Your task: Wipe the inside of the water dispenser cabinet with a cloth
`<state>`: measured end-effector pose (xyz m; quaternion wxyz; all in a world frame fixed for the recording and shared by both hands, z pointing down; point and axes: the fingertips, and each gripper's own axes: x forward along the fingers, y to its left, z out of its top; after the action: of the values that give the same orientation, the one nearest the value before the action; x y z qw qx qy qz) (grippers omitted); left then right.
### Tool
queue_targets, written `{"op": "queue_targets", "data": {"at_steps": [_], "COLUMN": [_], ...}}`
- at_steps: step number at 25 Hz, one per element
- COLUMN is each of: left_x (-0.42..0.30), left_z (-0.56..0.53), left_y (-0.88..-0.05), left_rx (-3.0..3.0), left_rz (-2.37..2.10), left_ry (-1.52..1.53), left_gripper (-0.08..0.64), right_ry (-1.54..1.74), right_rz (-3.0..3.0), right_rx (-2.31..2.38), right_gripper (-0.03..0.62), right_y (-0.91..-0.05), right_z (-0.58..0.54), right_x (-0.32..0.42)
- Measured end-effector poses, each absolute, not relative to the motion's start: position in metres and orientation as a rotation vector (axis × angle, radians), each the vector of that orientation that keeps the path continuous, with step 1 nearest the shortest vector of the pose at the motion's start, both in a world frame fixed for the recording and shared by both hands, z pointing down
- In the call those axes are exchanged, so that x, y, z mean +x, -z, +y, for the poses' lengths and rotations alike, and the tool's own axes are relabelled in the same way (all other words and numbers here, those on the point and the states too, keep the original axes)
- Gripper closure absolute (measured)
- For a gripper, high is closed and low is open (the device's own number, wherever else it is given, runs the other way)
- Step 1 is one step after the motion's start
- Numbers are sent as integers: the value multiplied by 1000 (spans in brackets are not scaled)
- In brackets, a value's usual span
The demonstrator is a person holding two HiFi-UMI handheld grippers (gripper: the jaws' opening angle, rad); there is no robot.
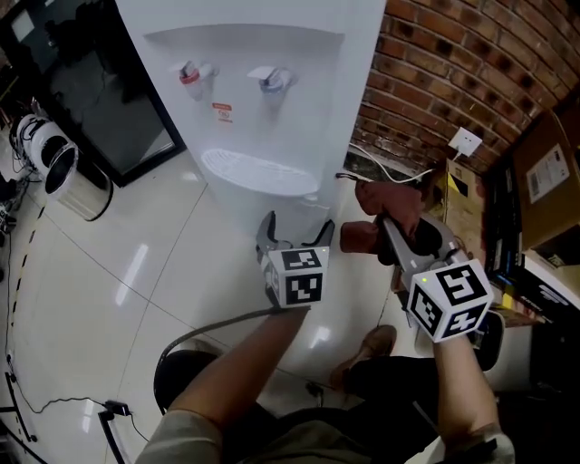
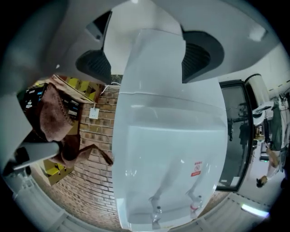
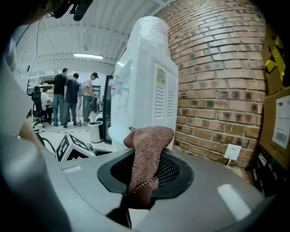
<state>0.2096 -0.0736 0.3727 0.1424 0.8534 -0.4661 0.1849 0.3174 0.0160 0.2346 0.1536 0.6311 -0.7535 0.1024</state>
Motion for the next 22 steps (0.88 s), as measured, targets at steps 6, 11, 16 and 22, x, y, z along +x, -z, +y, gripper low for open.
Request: {"op": "queue_targets", "data": {"at_steps": [6, 11, 16, 22], "left_x": [236, 234, 227, 211], "left_z": [-85, -103, -103, -83], "left_y": [-393, -398, -398, -396], "left_rx": [2382, 2333, 2350, 2392], "left_rz": [-1398, -1530, -1549, -1448], "left_ry": [-511, -498, -526, -615], "left_gripper": [71, 74, 94, 106], "right_ry": [-297, -312, -350, -241], "right_rz": [-2213, -2253, -2285, -2318], "right_rx": [1809, 1790, 1832, 1797], "right_gripper": [479, 477, 477, 477], "right_y": [-231, -232, -223, -202], "right_z": [14, 19, 18, 30], "right_x": [323, 334, 349, 333]}}
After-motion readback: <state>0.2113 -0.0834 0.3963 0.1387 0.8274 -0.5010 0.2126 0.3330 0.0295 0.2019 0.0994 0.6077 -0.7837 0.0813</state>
